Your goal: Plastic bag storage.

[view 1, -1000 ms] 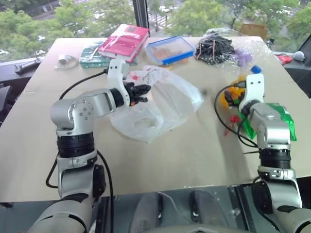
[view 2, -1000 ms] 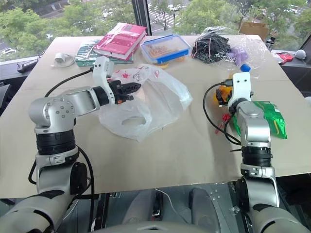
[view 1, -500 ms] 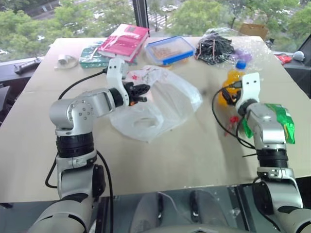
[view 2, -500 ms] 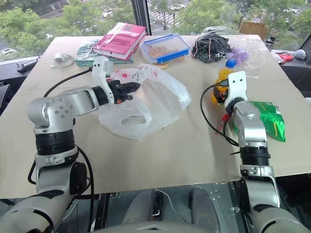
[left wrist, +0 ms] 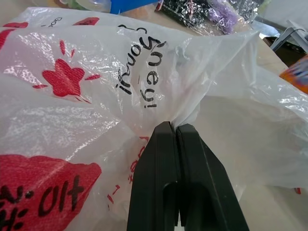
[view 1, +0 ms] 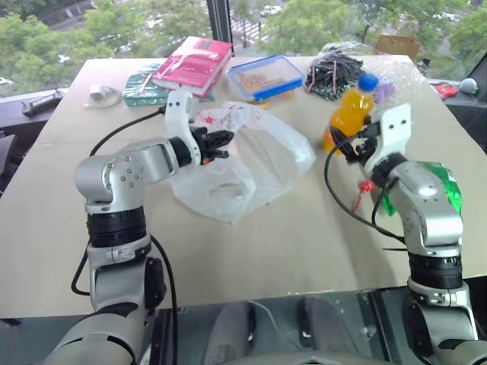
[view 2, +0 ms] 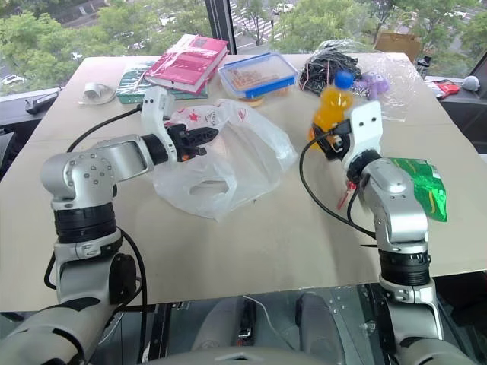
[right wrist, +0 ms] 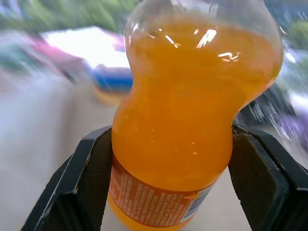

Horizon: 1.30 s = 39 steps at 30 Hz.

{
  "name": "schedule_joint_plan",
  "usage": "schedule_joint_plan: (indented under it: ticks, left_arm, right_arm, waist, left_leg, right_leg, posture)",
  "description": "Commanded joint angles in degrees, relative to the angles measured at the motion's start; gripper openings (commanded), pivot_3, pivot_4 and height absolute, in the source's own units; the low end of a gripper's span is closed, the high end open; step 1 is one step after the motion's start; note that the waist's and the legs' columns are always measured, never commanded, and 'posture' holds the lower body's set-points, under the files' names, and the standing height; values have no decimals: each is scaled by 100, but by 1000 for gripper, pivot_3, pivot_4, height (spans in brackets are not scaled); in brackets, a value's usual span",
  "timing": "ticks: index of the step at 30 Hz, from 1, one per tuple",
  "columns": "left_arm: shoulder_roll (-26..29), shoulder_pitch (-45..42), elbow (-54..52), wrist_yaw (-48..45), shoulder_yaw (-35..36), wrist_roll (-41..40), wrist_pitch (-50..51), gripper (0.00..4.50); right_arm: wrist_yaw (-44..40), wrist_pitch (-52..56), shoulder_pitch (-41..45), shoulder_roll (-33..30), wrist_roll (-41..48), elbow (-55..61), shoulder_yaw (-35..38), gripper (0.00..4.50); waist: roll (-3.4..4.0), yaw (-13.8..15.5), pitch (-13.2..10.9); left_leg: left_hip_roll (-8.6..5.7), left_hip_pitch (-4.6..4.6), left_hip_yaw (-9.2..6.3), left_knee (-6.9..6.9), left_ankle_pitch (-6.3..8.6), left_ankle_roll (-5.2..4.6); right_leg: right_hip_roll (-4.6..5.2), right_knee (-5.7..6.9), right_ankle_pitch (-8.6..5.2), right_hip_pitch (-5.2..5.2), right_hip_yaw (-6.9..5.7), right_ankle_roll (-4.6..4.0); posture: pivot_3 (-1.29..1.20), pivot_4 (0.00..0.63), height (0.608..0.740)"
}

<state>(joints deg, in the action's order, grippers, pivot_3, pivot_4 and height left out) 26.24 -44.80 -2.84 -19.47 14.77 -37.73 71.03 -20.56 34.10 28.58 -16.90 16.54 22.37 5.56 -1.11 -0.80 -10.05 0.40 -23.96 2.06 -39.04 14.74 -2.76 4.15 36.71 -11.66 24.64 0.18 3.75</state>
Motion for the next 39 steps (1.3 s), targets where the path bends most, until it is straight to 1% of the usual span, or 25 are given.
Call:
schedule_joint_plan:
  ticks: [1,4,7,10,11,14,18,22,25,28,30,35,37,39]
  left_arm:
    - [22,-194,-166,13,26,-43,7,0]
    - [9,-283,-96,-14,-42,-22,-12,0]
    - [-6,-369,-60,-37,-27,-68,27,0]
    - [25,-391,-145,-105,-30,-132,50,0]
    - [31,-390,-181,-123,3,-172,65,0]
    - [98,-378,-407,-331,281,-606,323,0]
    - [180,-326,-684,-450,505,-1023,542,0]
    - [174,-320,-800,-362,827,-1332,621,0]
    - [84,-338,-846,-230,942,-1479,603,0]
    - [57,-258,-974,-154,986,-1659,633,0]
    - [85,-165,-1053,-111,962,-1727,651,0]
    - [170,-26,-1202,-106,937,-1976,694,0]
    - [224,22,-1278,-125,918,-2084,727,0]
    - [263,66,-1320,-104,894,-2132,731,0]
  right_arm:
    - [-105,584,306,137,963,1195,-44,3036]
    - [-212,842,540,248,1238,1452,-509,3036]
    - [-184,803,695,388,1174,1238,-882,3036]
    - [-491,261,772,104,405,603,-1718,3036]
    - [-553,137,782,74,279,430,-1864,3036]
    - [-536,-261,716,400,221,-472,-1849,3036]
    - [-751,-865,739,584,-83,-1518,-1966,3036]
    - [-1066,-1263,1116,646,-407,-2391,-2145,3036]
    - [-1184,-1253,1342,810,-522,-2748,-2231,3036]
    - [-1232,-860,1545,1123,-385,-2998,-2173,3036]
    - [-1262,-652,1695,1296,-336,-3195,-2109,3036]
    - [-1217,-572,2344,1670,-278,-4035,-1819,3036]
    - [-1189,-439,2811,1924,-102,-4686,-1548,3036]
    - [-1161,-418,3405,2214,110,-5654,-1155,3036]
  waist:
    - [0,3,0]
    - [0,0,0]
    - [-1,6,0]
    - [-1,10,1]
    - [-3,10,1]
    - [-7,-2,-2]
    - [-8,-16,-4]
    - [-10,-19,-6]
    - [-10,-20,-6]
    - [-10,-20,-6]
    - [-10,-26,-6]
    - [-9,-24,-7]
    - [-9,-27,-9]
    - [-8,-39,-10]
  left_leg:
    - [0,0,0,0,0,0]
    - [-1,0,0,-2,0,-1]
    - [-3,1,0,-2,0,-1]
    - [-6,1,1,-2,1,-2]
    - [-9,1,2,-4,1,-2]
    - [-9,1,2,-5,0,-1]
    - [-3,0,3,-3,0,0]
    - [-1,0,4,-3,0,0]
    - [-1,0,3,-3,-1,1]
    - [0,0,2,-3,-1,1]
    - [1,0,2,-2,-1,2]
    - [1,1,2,-2,-1,3]
    - [0,1,1,-2,-1,3]
    - [1,1,1,-1,-1,4]
  right_leg:
    - [0,0,0,0,0,0]
    - [0,3,0,-1,0,0]
    - [-1,3,0,-1,-2,0]
    - [1,0,0,-2,-1,0]
    - [2,0,0,-3,-1,0]
    - [-1,1,0,-3,-2,0]
    - [-4,0,0,0,0,0]
    - [-2,-1,0,0,1,0]
    - [-2,1,0,1,1,0]
    - [-2,1,0,2,1,-1]
    - [-2,1,0,2,2,-1]
    - [0,3,1,3,1,-1]
    - [0,5,1,4,0,-1]
    - [0,5,1,6,0,-2]
  posture:
    - [0,150,740]
    - [0,150,740]
    - [0,150,740]
    - [0,150,740]
    - [0,150,740]
    - [0,150,740]
    - [0,150,740]
    - [0,150,740]
    - [0,150,740]
    - [0,150,740]
    - [0,150,740]
    - [0,150,740]
    - [0,150,740]
    - [0,150,740]
